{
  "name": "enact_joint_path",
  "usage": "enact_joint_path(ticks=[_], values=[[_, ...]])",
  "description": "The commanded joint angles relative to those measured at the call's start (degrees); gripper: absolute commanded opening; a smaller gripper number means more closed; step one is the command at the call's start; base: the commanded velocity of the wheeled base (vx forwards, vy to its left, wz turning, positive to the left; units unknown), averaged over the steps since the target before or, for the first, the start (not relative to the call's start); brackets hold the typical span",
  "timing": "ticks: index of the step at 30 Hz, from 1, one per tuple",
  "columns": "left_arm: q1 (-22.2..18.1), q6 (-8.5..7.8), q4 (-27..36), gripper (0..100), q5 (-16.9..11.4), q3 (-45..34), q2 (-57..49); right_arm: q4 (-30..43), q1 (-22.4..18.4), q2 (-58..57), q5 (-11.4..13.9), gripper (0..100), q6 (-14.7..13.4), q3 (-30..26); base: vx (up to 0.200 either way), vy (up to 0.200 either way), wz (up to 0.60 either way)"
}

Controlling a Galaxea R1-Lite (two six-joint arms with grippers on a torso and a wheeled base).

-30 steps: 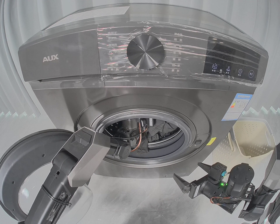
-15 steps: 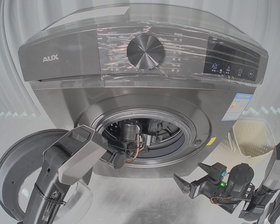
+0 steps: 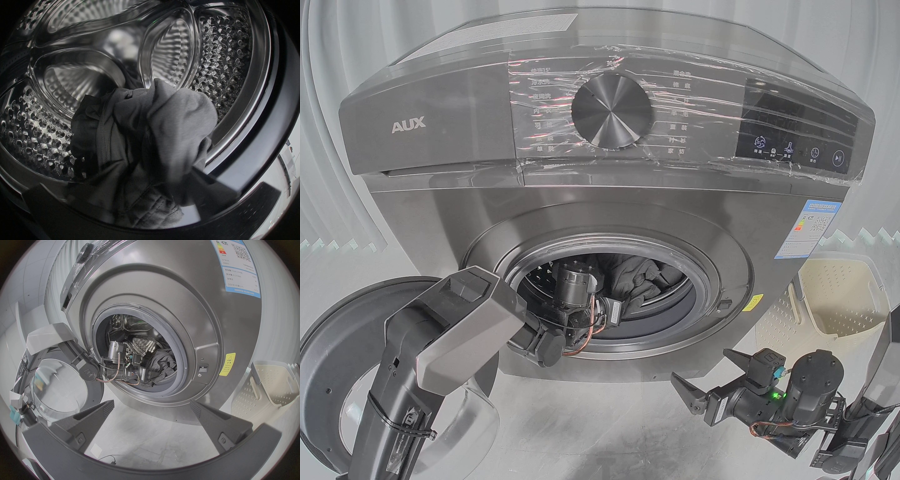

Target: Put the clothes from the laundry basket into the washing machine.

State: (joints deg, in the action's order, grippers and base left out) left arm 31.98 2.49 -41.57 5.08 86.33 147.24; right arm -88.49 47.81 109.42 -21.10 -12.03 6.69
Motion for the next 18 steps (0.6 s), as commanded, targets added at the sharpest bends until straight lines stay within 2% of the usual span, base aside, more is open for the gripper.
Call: enact_joint_path(ticks=[1,5,9,12,13,18], values=[[0.02,0.06,-0.09,0,0.01,1.21,1.21,-0.01,0.00,0.09,0.01,100,-0.01,0.07,0.000,0.000,0.00],[0.90,1.38,-1.23,0,0.81,4.98,3.85,-0.01,0.00,0.18,0.01,100,-0.01,0.60,0.000,0.000,0.00],[0.63,1.64,-3.25,0,2.74,11.84,7.71,-0.01,0.00,0.00,0.01,100,-0.01,0.69,0.000,0.000,0.00],[0.28,2.08,-5.10,0,5.11,22.30,11.49,-0.01,-0.09,0.00,0.01,100,-0.01,0.60,0.000,0.000,0.00],[0.19,2.17,-5.01,0,6.17,28.26,13.60,-0.01,-0.09,0.00,0.01,100,-0.01,0.60,0.000,0.000,0.00],[-0.51,2.26,-4.40,0,6.78,28.26,14.04,-0.01,-0.09,0.00,0.01,100,-0.01,0.69,0.000,0.000,0.00]])
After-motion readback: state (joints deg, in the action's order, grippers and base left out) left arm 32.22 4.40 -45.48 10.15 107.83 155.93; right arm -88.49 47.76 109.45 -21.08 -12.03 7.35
